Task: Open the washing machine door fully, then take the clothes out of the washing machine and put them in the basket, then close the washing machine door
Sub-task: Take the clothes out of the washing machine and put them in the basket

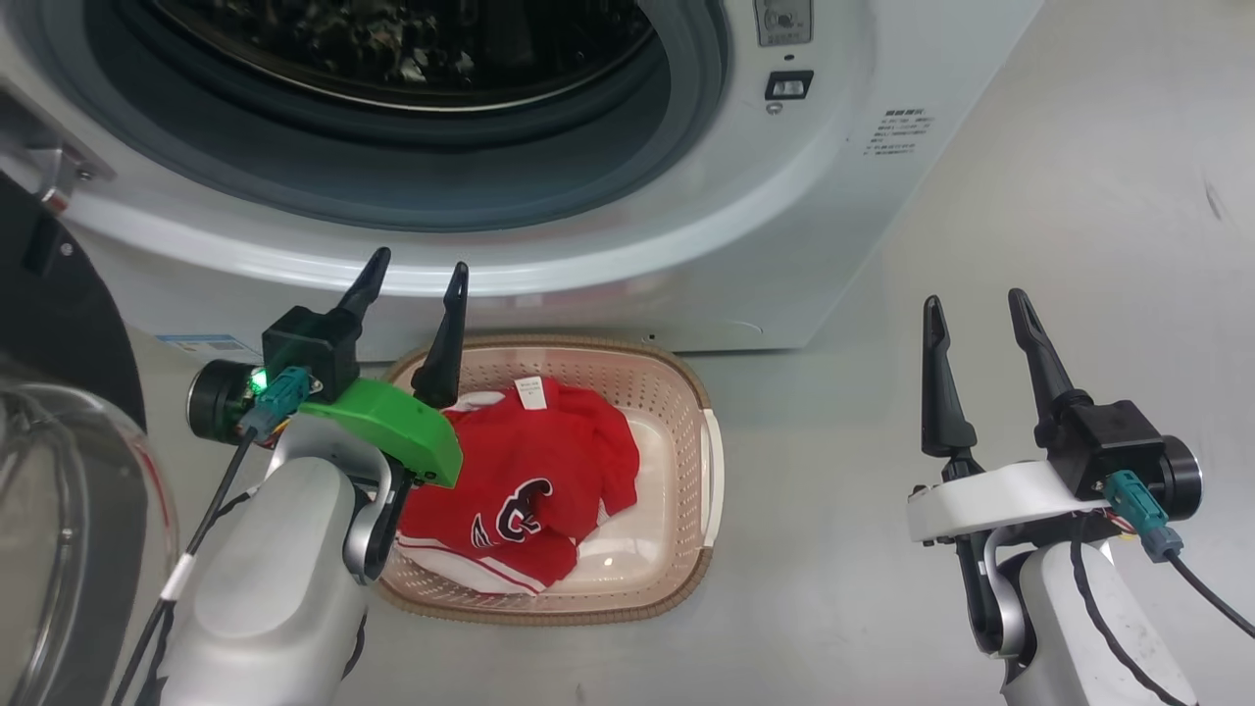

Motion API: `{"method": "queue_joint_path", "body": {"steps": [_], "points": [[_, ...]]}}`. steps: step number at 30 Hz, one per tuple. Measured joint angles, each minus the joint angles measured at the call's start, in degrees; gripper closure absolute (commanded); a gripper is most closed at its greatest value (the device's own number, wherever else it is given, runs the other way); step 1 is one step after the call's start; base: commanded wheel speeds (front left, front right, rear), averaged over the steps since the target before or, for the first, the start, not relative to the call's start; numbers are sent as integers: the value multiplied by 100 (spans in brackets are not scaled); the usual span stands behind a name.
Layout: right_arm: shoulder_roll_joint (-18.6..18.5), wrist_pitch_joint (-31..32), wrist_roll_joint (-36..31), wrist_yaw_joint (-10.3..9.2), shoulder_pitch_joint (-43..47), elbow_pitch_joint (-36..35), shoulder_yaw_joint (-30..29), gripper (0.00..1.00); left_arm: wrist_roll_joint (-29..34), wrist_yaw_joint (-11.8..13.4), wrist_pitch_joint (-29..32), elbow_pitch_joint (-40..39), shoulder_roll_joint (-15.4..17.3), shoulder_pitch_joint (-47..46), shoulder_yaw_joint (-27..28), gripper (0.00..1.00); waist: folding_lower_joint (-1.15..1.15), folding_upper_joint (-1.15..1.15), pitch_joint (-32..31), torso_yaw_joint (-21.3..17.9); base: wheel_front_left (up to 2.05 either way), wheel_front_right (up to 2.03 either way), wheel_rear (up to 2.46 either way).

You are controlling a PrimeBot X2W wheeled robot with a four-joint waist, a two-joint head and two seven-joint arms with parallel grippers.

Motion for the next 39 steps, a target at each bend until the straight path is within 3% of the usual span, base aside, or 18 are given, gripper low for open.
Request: {"method": "queue_joint_path", "body": {"steps": [22, 39], "points": [[-31, 0, 1, 0, 622, 205, -220, 0, 164, 597, -7, -1965, 310, 1622, 187, 0, 0, 0, -1032, 268, 0, 0, 0], [-33, 0, 20, -1, 1223, 220, -311, 0, 255, 800, 381, -2800, 582, 2864, 277, 0, 0, 0, -1671, 444, 0, 0, 0]]}}
